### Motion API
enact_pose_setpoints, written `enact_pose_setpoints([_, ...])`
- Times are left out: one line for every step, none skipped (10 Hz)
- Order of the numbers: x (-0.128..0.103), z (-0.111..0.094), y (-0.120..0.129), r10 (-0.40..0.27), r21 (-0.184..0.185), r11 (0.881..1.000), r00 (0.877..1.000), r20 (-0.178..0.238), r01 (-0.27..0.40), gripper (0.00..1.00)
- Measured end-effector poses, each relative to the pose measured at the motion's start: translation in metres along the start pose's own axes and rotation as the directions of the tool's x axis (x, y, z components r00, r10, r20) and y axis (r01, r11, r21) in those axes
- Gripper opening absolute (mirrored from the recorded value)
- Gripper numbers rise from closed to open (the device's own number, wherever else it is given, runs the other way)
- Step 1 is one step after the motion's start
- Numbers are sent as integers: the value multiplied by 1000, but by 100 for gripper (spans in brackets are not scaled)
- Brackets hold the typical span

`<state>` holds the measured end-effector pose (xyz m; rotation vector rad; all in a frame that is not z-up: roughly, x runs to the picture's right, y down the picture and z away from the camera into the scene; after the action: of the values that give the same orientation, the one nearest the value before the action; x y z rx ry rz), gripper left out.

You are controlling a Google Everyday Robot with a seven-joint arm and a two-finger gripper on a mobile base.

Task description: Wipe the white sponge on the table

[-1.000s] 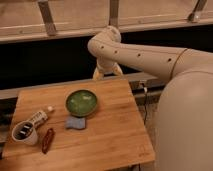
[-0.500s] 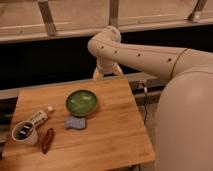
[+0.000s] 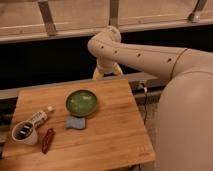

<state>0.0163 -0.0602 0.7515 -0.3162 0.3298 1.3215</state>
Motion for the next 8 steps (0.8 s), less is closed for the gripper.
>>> enact_pose_setpoints([0, 0, 0, 0, -1, 1000, 1000, 1, 0, 80])
enact_pose_setpoints([1, 0, 0, 0, -4, 1000, 1000, 5, 0, 80])
enact_pose_setpoints([5, 3, 5, 0, -36, 999, 1000, 13, 0, 80])
enact_pose_setpoints([12, 5, 11, -2, -66, 998, 1000, 16, 3, 80])
enact_pose_setpoints([21, 7, 19, -7, -92, 996, 1000, 16, 8, 80])
enact_pose_setpoints([35, 10, 35, -8, -128, 992, 1000, 13, 10, 80])
enact_pose_setpoints([56, 14, 60, -11, -177, 984, 1000, -1, 11, 80])
enact_pose_setpoints([69, 17, 75, -11, -214, 977, 1000, -15, 7, 80])
